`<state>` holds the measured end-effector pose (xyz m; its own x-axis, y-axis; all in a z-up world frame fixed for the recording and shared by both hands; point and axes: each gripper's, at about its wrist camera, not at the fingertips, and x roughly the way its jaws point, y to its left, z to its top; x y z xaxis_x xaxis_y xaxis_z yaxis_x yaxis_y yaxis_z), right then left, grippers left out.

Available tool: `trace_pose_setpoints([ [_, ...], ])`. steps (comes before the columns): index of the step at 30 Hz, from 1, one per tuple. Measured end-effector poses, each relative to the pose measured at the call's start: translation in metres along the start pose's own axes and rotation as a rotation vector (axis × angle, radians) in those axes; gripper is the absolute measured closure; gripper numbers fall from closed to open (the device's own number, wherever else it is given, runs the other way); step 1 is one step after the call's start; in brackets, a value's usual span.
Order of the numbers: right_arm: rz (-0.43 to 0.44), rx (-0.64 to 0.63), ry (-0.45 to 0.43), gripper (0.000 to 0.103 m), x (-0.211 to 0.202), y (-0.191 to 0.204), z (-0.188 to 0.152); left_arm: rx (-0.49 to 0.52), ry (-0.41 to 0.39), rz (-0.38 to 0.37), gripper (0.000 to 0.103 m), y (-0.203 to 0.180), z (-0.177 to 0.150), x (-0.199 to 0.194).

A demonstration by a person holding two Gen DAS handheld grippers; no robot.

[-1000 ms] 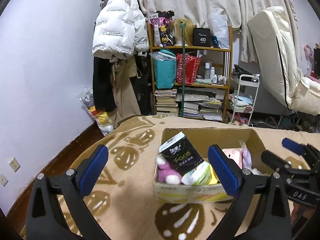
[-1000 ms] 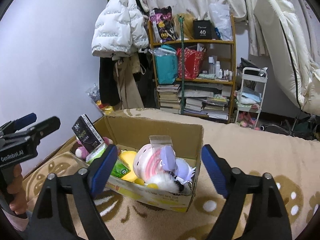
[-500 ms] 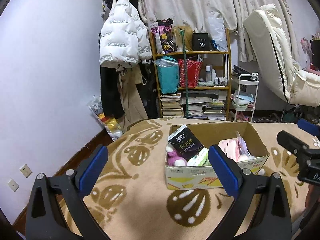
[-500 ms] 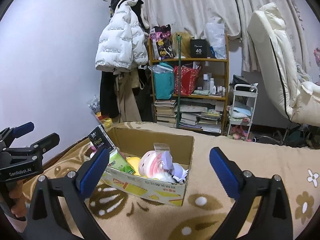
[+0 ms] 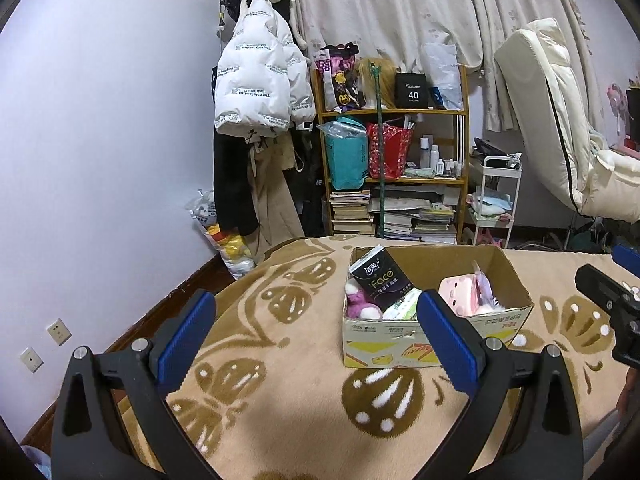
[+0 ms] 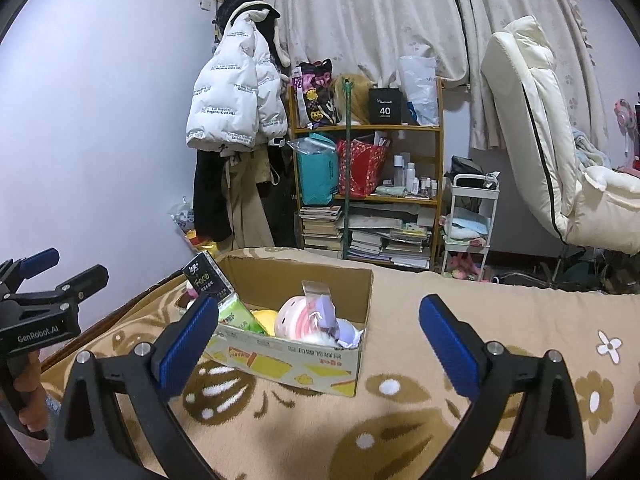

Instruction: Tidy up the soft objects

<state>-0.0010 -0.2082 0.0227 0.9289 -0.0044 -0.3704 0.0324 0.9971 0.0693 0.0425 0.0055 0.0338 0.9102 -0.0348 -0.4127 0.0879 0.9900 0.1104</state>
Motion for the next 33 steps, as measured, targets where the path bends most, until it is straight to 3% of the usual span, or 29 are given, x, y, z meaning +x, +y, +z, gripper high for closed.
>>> trace_pose_setpoints([
  [33, -0.028, 0.003, 0.038, 0.0, 0.016, -0.009, -0.005, 0.055, -0.012, -0.032, 0.003, -0.015, -0.007, 0.022],
])
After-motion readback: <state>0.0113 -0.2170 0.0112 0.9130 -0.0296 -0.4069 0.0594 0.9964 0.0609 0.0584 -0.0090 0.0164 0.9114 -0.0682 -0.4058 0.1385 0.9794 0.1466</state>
